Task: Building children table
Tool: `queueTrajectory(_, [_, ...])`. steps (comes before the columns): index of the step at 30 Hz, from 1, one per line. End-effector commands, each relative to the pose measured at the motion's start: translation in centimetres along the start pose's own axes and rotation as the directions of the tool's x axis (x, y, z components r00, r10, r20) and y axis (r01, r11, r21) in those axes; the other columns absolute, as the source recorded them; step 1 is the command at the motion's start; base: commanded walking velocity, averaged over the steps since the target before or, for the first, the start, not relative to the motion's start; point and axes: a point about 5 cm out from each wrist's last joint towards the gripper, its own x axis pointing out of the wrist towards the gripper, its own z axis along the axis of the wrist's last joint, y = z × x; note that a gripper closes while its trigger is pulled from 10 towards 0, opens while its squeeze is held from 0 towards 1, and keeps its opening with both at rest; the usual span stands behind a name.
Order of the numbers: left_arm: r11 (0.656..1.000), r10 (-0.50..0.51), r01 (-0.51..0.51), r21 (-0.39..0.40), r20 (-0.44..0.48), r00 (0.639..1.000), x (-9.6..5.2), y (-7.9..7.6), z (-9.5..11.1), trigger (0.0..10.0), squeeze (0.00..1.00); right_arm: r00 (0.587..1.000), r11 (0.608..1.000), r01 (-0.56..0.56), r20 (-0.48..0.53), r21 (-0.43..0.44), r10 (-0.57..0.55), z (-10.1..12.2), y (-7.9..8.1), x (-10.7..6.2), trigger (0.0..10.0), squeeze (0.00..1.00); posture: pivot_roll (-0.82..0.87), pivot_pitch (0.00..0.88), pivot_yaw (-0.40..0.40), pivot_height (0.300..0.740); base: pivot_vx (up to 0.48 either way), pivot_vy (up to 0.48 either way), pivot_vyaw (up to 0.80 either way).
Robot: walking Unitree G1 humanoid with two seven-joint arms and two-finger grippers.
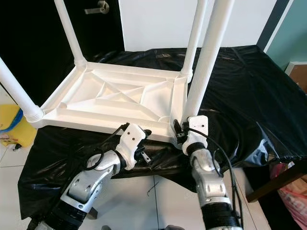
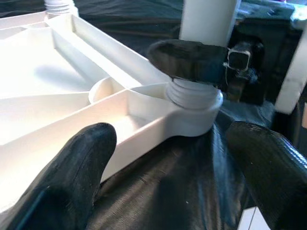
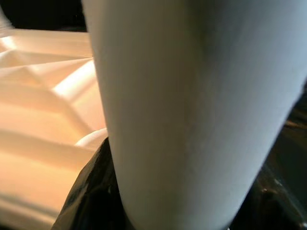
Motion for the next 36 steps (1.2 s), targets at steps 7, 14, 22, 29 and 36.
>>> queueTrajectory(7, [0.998, -0.067, 0.067, -0.003, 0.002, 0.998, 0.1, -0.2, 0.5, 10.0, 0.0, 0.99, 0.994, 0.109, -0.094, 0.024, -0.106, -1.5, -0.1, -0.8, 10.0, 0.0, -0.13, 0.052, -0.023, 0.74, 0.0, 0.0, 0.0])
queueTrajectory(14, [0.996, -0.086, 0.085, 0.022, 0.023, 0.996, 1.0, -0.1, 1.6, 10.0, 0.0, 0.997, 0.997, 0.074, -0.035, -0.023, -0.075, -0.3, -1.6, -0.8, 10.0, 1.0, -0.14, 0.052, 0.001, 0.74, 0.0, 0.0, 0.0])
queueTrajectory(22, [0.991, -0.131, 0.129, 0.028, 0.065, 0.989, 1.8, 0.1, 3.3, 10.0, 0.0, 0.998, 0.995, -0.067, 0.001, -0.067, 0.068, 0.8, -2.8, -1.0, 10.0, 1.0, -0.16, 0.079, 0.002, 0.74, 0.0, 0.0, 0.0])
queueTrajectory(29, [0.98, -0.197, 0.195, 0.033, 0.082, 0.977, 1.0, -0.8, 3.6, 10.0, 0.0, 0.943, 0.937, -0.331, -0.057, -0.109, 0.327, 1.0, -3.3, -1.0, 10.0, 0.0, -0.16, 0.078, -0.027, 0.74, 0.0, 0.0, 0.0])
queueTrajectory(36, [0.977, -0.209, 0.207, 0.046, 0.068, 0.975, 0.3, -1.0, 3.0, 10.0, 0.0, 0.875, 0.859, -0.484, -0.098, -0.168, 0.474, 1.6, -3.8, 0.0, 10.0, 0.0, -0.15, 0.065, -0.039, 0.74, 0.0, 0.0, 0.0])
